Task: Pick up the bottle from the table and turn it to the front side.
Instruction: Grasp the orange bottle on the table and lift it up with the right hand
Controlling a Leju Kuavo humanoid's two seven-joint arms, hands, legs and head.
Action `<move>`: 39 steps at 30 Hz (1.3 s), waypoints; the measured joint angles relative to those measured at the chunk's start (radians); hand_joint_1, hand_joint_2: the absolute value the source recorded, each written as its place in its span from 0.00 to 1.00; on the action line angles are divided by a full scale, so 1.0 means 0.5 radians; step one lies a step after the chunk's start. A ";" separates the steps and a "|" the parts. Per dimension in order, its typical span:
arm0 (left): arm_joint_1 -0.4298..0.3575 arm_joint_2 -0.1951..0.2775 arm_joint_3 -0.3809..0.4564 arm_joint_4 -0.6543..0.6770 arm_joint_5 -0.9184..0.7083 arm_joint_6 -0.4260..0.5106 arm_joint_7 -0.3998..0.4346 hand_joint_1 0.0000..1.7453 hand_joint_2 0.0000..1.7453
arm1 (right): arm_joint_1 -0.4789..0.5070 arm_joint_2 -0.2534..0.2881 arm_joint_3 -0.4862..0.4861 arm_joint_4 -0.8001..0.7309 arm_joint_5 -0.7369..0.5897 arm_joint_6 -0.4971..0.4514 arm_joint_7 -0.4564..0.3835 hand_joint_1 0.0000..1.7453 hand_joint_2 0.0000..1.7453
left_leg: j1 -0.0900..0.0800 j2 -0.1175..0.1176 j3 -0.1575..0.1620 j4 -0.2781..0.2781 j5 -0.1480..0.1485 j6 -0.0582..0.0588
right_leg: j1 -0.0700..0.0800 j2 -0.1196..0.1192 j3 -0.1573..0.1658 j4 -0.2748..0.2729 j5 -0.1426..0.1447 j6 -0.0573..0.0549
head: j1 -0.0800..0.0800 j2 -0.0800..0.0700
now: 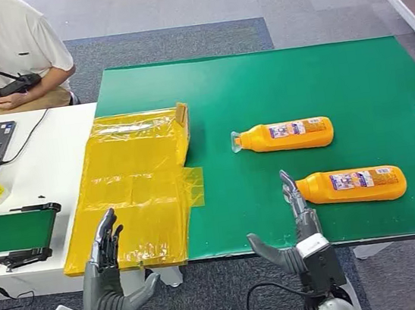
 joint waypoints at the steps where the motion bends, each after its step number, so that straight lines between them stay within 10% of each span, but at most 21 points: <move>1: 0.000 0.000 0.000 0.000 0.001 0.000 0.000 0.00 1.00 | 0.000 0.000 0.000 0.000 0.000 -0.001 0.000 0.00 1.00 | 0.000 0.000 0.000 0.000 0.000 0.000 | 0.000 0.000 0.000 0.000 0.000 0.000 | 0.000 0.000; 25: 0.003 0.000 0.002 0.000 0.010 -0.007 0.010 0.00 1.00 | 0.002 0.000 0.001 0.000 0.049 -0.047 0.009 0.00 1.00 | 0.000 0.000 0.000 0.000 0.000 0.000 | 0.000 0.000 0.000 0.000 0.000 0.000 | 0.000 0.000; 34: 0.024 -0.005 0.023 -0.068 -0.133 0.103 0.012 0.00 1.00 | -0.008 -0.010 -0.100 -0.163 0.550 -0.273 0.148 0.00 1.00 | 0.000 0.000 0.000 0.000 0.000 0.000 | 0.000 0.000 0.000 0.000 0.000 0.000 | 0.000 0.000; 39: 0.037 -0.009 0.043 -0.119 -0.195 0.127 -0.013 0.00 1.00 | -0.017 -0.128 -0.159 -0.193 1.362 -0.360 0.505 0.00 1.00 | 0.000 0.000 0.000 0.000 0.000 0.001 | 0.000 0.000 0.000 0.000 0.000 0.000 | -0.001 0.000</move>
